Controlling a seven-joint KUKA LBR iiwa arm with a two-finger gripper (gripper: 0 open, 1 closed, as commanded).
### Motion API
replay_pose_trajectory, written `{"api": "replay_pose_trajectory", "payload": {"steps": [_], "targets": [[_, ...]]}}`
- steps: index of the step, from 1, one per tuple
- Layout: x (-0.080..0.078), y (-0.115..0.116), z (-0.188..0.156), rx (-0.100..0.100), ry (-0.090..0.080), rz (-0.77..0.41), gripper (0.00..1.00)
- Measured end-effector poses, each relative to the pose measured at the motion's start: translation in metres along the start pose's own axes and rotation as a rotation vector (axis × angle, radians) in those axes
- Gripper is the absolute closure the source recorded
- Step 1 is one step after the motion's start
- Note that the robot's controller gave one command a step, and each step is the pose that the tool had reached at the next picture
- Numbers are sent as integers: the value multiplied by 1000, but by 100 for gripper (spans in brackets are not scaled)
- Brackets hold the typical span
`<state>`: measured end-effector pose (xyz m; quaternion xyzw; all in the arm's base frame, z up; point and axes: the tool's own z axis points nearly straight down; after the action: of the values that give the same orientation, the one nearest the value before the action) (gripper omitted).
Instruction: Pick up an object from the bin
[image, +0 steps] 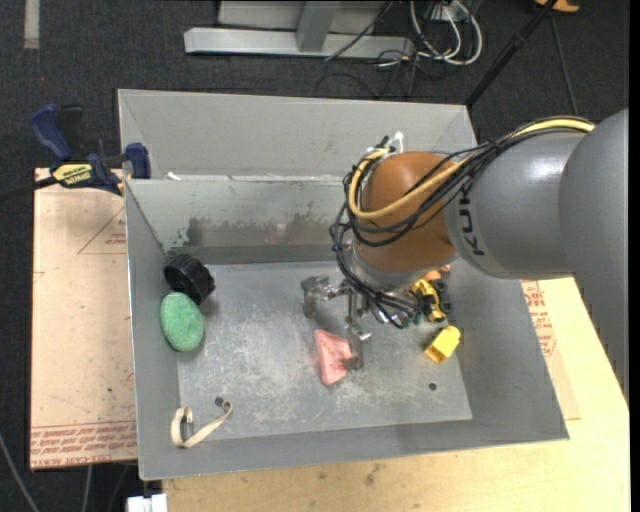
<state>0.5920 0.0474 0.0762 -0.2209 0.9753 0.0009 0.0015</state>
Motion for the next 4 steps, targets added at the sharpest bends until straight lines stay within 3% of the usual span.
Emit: {"api": "replay_pose_trajectory", "payload": {"steps": [1, 2, 3, 4], "targets": [[-20, 0, 3, 1, 1, 77, 0], [-5, 5, 3, 1, -1, -209, 0], [3, 7, 4, 0, 1, -244, 0], [-3, -18, 2, 1, -1, -333, 100]]}}
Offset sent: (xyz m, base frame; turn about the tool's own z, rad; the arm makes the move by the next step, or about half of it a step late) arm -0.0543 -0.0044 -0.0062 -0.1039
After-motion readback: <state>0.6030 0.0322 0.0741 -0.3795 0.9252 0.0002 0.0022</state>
